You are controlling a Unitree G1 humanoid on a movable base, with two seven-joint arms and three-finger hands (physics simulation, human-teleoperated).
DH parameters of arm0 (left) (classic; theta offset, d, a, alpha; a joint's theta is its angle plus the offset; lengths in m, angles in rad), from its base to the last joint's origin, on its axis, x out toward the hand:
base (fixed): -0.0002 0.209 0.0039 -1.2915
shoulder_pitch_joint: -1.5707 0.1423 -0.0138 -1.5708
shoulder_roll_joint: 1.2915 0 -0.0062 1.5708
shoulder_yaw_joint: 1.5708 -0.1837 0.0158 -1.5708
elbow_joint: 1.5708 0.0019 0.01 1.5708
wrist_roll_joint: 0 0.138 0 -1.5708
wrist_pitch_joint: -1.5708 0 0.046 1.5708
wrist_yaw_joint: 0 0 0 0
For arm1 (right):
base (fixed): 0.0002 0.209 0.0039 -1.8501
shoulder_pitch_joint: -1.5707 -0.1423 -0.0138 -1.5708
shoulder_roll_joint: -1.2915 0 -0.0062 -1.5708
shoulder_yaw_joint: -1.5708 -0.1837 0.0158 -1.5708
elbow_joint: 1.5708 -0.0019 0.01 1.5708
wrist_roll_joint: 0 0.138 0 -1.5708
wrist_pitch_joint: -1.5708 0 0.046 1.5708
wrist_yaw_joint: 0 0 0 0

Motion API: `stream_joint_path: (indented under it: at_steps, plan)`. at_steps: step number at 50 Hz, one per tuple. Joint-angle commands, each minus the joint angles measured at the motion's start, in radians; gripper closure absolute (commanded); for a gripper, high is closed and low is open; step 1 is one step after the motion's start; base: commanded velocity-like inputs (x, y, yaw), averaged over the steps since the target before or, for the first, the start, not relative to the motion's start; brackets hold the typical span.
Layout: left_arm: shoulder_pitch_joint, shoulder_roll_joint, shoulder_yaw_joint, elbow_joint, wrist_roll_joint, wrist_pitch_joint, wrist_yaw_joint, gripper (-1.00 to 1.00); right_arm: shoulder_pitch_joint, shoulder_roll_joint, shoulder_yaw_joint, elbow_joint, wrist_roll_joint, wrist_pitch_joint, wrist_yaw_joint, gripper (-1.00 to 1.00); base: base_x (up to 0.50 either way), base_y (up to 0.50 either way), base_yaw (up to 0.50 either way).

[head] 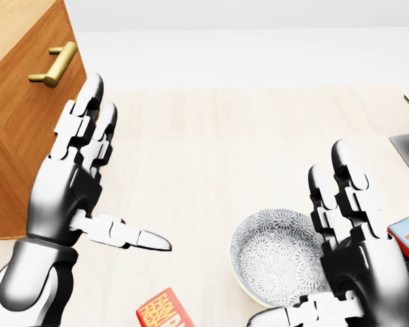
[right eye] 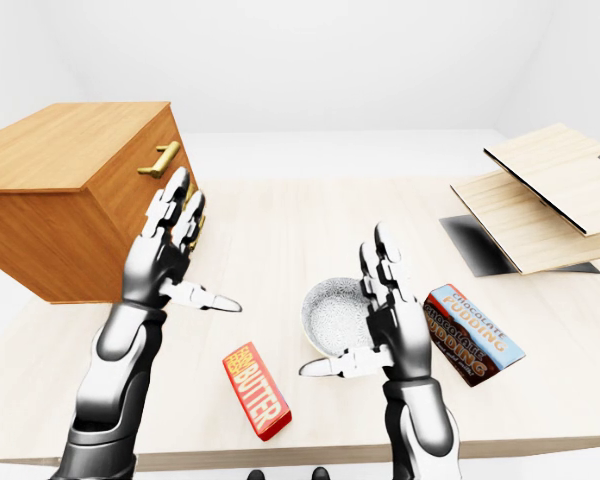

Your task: Close the top drawer of the cabinet and put the bowl on top of it.

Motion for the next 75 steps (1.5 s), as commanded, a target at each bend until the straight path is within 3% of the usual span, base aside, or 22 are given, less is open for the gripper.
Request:
stream_joint_path:
  at_steps: [1, 11, 13, 22, 25, 36, 40, 49, 55, 67, 75]
  plan:
    - [0.196, -0.071, -0.183, -0.289, 0.225, 0.0, -0.008, -1.0, -0.003, 0.003, -0.029, -0.032, 0.02, 0.0, 0.008, -1.0, 0.0, 0.0, 0.0]
    - [0.262, -0.076, -0.327, -0.382, 0.414, 0.0, 0.013, -1.0, 0.017, 0.01, -0.045, -0.079, 0.029, 0.0, 0.022, -1.0, 0.0, 0.0, 0.0]
    - [0.277, -0.069, -0.36, -0.394, 0.471, 0.0, 0.026, -1.0, 0.021, 0.011, -0.065, -0.113, 0.047, 0.0, 0.026, -1.0, 0.0, 0.0, 0.0]
    - [0.287, -0.085, -0.441, -0.437, 0.555, 0.0, 0.02, -1.0, 0.049, 0.038, -0.133, -0.214, 0.089, 0.0, 0.055, -1.0, 0.0, 0.0, 0.0]
    - [0.281, -0.08, -0.472, -0.438, 0.626, 0.0, 0.052, -1.0, 0.057, 0.051, -0.182, -0.269, 0.127, 0.0, 0.071, -1.0, 0.0, 0.0, 0.0]
    - [0.259, -0.123, -0.517, -0.384, 0.829, 0.0, 0.074, -1.0, 0.057, 0.095, -0.316, -0.373, 0.212, 0.0, 0.125, -1.0, 0.0, 0.0, 0.0]
    - [0.257, -0.141, -0.527, -0.373, 0.86, 0.0, 0.074, -1.0, 0.046, 0.103, -0.354, -0.389, 0.232, 0.0, 0.136, -1.0, 0.0, 0.0, 0.0]
    - [0.234, -0.177, -0.559, -0.294, 1.013, 0.0, 0.116, -1.0, -0.002, 0.085, -0.416, -0.379, 0.279, 0.0, 0.122, -1.0, 0.0, 0.0, 0.0]
    - [0.239, -0.192, -0.614, -0.242, 1.114, 0.0, 0.115, -1.0, -0.005, 0.067, -0.46, -0.389, 0.334, 0.0, 0.102, -1.0, 0.0, 0.0, 0.0]
    - [0.252, -0.207, -0.692, -0.084, 1.258, 0.0, 0.115, -1.0, -0.033, 0.033, -0.527, -0.389, 0.415, 0.0, 0.059, -1.0, 0.0, 0.0, 0.0]
    - [0.239, -0.228, -0.694, 0.0, 1.292, 0.0, 0.108, -1.0, -0.067, 0.005, -0.603, -0.387, 0.491, 0.0, 0.029, -1.0, 0.0, 0.0, 0.0]
